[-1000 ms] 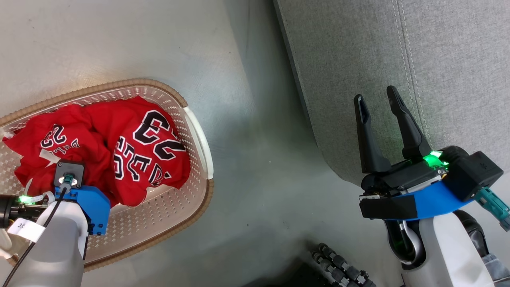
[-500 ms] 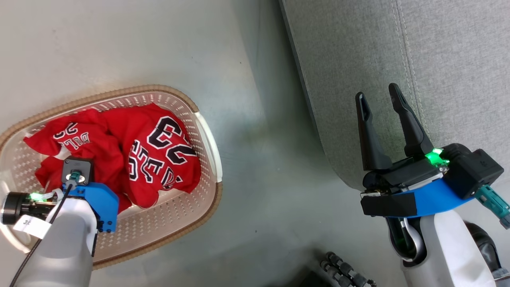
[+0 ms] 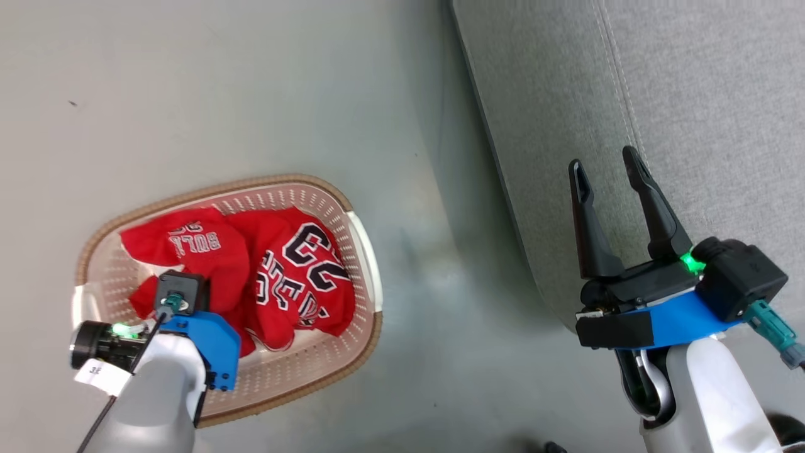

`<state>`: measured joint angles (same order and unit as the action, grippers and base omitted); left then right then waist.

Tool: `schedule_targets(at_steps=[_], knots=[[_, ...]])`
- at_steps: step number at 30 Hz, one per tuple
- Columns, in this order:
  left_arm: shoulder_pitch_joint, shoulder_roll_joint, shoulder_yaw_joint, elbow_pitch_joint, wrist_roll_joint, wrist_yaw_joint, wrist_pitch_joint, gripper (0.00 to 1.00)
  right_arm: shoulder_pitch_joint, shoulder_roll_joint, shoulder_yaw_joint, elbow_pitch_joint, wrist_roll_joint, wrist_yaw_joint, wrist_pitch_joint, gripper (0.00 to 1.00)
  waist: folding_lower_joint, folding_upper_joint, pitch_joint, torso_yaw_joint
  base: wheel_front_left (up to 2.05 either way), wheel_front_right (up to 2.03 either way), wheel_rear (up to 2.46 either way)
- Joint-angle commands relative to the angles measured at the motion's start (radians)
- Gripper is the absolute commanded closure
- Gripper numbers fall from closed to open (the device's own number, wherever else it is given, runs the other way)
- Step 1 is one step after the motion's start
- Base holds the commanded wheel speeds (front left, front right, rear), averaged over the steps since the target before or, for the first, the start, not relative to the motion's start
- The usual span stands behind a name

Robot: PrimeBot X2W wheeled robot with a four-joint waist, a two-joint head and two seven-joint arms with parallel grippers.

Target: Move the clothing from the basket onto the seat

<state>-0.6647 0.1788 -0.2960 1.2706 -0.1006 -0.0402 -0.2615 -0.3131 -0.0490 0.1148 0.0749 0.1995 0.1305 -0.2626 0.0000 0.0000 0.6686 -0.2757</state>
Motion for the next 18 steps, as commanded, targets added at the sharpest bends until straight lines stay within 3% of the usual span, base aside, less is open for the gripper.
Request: schedule_targets(at_steps=[1,18], knots=[[0.006,-0.008,-0.002,-0.011,-0.005,-0.007,-0.004,1.0,0.016,-0.003,-0.005,0.005,-0.013,0.0,-0.004,0.0,0.0,0.0,-0.051,0.037,0.0,0.0,0.0],[0.156,-0.092,-0.054,-0.135,-0.021,-0.061,-0.005,1.0,0.128,-0.003,-0.034,0.064,-0.084,0.0,-0.003,0.0,0.0,0.0,-0.338,0.163,0.0,0.0,0.0]])
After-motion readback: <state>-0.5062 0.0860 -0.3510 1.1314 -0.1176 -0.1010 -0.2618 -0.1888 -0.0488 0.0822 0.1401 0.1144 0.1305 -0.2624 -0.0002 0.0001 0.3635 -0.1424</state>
